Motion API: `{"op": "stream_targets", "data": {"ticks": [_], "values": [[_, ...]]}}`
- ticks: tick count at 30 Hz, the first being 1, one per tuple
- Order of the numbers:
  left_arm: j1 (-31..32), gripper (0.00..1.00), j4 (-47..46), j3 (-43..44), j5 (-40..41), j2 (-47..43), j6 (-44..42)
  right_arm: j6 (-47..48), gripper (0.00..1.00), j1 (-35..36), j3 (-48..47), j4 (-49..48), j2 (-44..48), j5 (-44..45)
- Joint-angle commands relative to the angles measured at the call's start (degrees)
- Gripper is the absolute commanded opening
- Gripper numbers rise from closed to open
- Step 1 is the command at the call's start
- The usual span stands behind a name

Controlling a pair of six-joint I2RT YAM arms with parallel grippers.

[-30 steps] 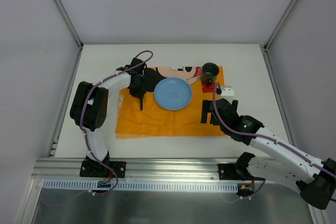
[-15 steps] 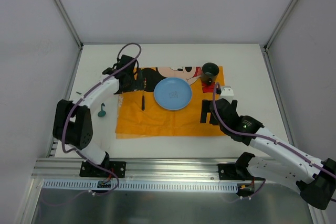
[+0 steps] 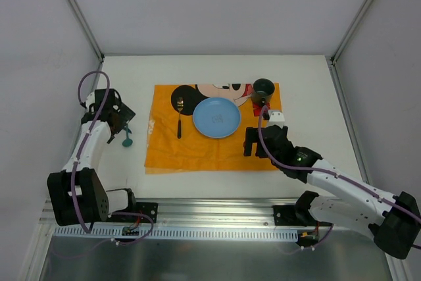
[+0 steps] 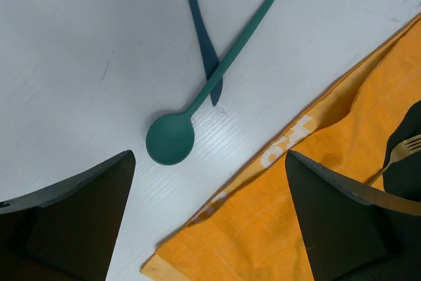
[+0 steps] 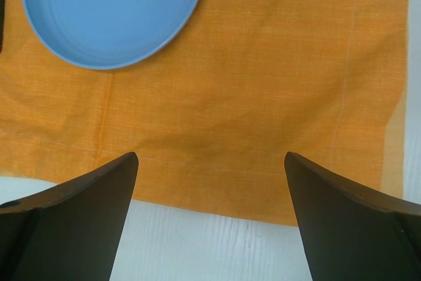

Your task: Set the dinner table for one person

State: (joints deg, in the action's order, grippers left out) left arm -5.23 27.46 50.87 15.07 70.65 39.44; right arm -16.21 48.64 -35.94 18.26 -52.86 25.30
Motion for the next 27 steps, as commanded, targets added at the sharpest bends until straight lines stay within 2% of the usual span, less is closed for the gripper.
{"op": "stream_targets", "data": {"ticks": [1,5,15,27], "values": [[-5.3,0.99,-2.5,-2.1,-12.7,1.8,2.2,0.6,0.99,0.2,0.7,-7.1,-1.0,-2.4],[-8.6,0.99,-2.6,-1.7,-17.5,4.7,0.9,0.4,1.0,0.1,1.8,-9.7,-1.5,-3.1],[-9.0,0.99,-5.0,-0.7,-18.9,12.7,2.4,1.3,0.99,-0.5,3.8,-11.1,-1.0,-3.6],[-9.0,0.97,-6.5,-0.4,-13.5,17.6,5.5,2.2,1.0,-2.8,4.6,-11.1,0.4,-5.4]]}}
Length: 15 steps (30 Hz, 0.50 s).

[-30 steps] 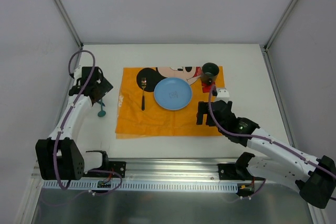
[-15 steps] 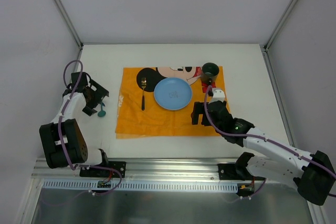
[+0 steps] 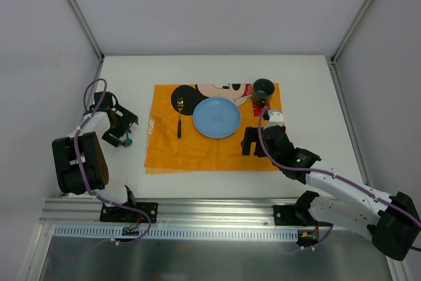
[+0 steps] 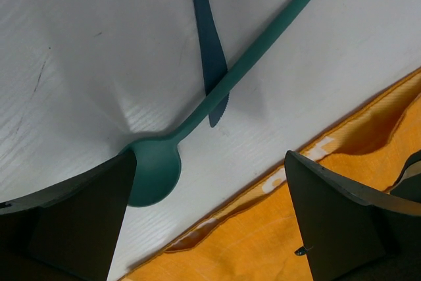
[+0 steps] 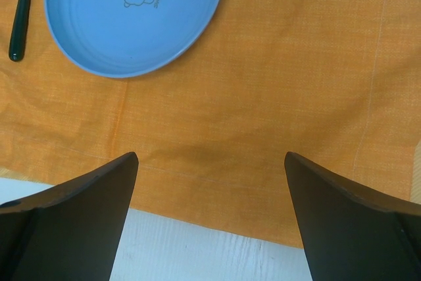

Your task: Set the dinner table for one person

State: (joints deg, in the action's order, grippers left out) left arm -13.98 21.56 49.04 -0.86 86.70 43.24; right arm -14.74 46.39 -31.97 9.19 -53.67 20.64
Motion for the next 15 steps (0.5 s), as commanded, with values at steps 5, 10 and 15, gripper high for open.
{"op": "stream_targets", "data": {"ticks": [5,10,15], "values": [[-0.3,0.88,-0.6,4.0,3.5,5.9,2.0,0.9,1.0,-1.6,1.2,-2.1,1.7,-1.4],[-0.3,0.81,-0.6,6.0,4.0,9.5,2.0,1.0,0.99,-2.5,1.5,-2.2,1.6,-2.2],[-0.3,0.74,-0.8,6.6,5.1,10.4,1.8,1.3,1.0,-3.3,1.6,-2.3,1.3,-2.6]]}}
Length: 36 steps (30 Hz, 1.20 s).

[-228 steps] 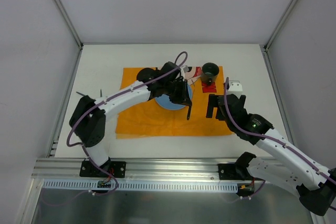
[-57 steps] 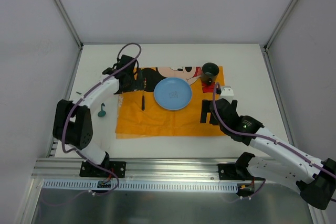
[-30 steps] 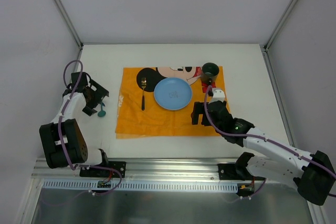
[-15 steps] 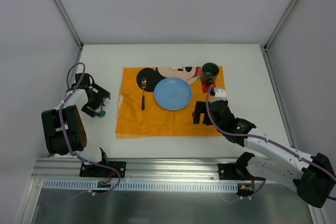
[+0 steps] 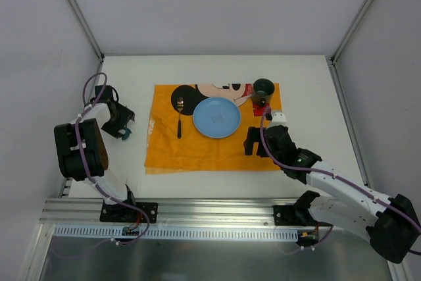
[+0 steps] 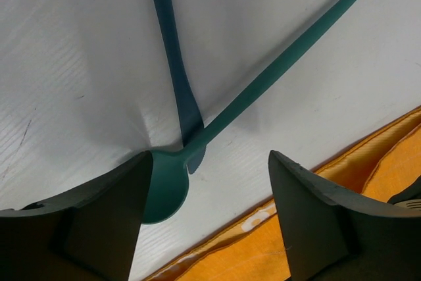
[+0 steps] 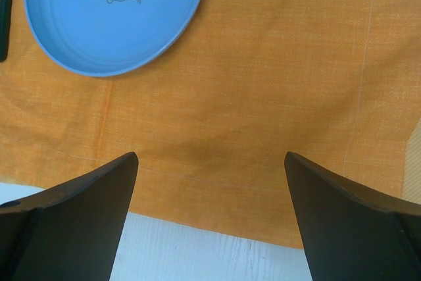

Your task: Set the dinner table for one person

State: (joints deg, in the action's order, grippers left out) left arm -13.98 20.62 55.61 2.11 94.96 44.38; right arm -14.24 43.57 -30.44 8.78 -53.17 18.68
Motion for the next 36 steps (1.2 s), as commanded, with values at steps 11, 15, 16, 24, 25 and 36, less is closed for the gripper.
{"op": "stream_targets", "data": {"ticks": [11,15,16,24,25,36], "values": [[1.7,0.74,0.1,-3.1,6.7,-7.8,1.4,0.5,1.0,-1.0,-0.3,-2.9,-1.1,-1.8],[1.8,0.74,0.2,-2.1,7.5,-8.6,1.1,0.5,1.0,-1.0,-0.9,-3.3,-2.1,-2.2],[1.8,0.74,0.2,-2.0,7.6,-8.6,1.1,0.5,0.99,-1.0,-0.9,-3.4,-2.2,-2.2],[2.0,0.73,0.1,-0.4,10.5,-6.3,0.8,0.8,0.99,-1.1,-1.2,-3.9,-3.1,-2.2],[2.0,0.72,0.1,-0.2,10.3,-5.5,0.9,0.8,0.99,-1.1,-1.3,-4.2,-3.5,-2.4],[3.6,0.68,-0.4,3.8,9.8,4.2,0.2,1.1,1.0,-1.6,-1.5,-4.4,-4.2,-2.7]]}}
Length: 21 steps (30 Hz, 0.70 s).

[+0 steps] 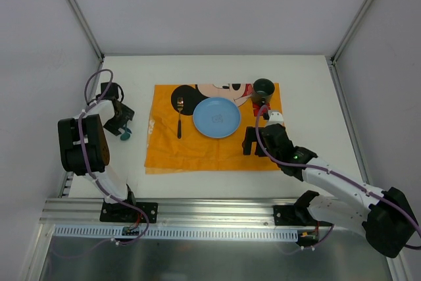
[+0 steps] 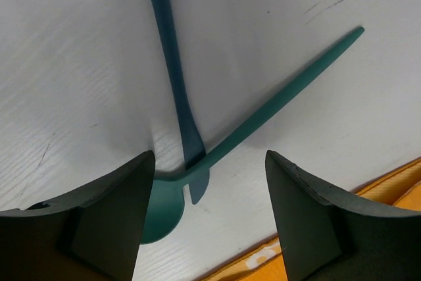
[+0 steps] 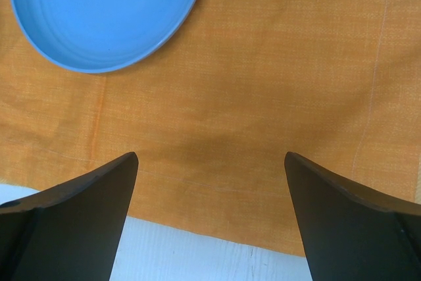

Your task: Set the dinner table for one person

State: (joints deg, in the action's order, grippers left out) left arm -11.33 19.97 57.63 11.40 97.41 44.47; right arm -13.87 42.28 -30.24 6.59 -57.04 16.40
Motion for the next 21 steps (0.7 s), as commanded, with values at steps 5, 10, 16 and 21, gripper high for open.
{"op": "stream_targets", "data": {"ticks": [5,10,16,21], "values": [[1.8,0.65,0.2,3.4,0.7,2.8,-0.3,0.7,0.99,-0.5,-1.6,-2.3,-0.7,-0.5],[2.0,0.45,0.2,3.9,-1.0,3.8,-0.8,0.7,0.99,-0.9,-1.7,-2.4,-0.9,-0.9],[2.0,0.0,0.3,4.3,-2.0,4.5,-1.0,0.7,0.99,-1.2,-1.7,-2.3,-0.5,-1.3],[2.3,0.0,0.2,4.2,-2.4,4.6,-1.1,0.6,0.99,-1.5,-1.5,-2.2,-0.4,-1.3]]}}
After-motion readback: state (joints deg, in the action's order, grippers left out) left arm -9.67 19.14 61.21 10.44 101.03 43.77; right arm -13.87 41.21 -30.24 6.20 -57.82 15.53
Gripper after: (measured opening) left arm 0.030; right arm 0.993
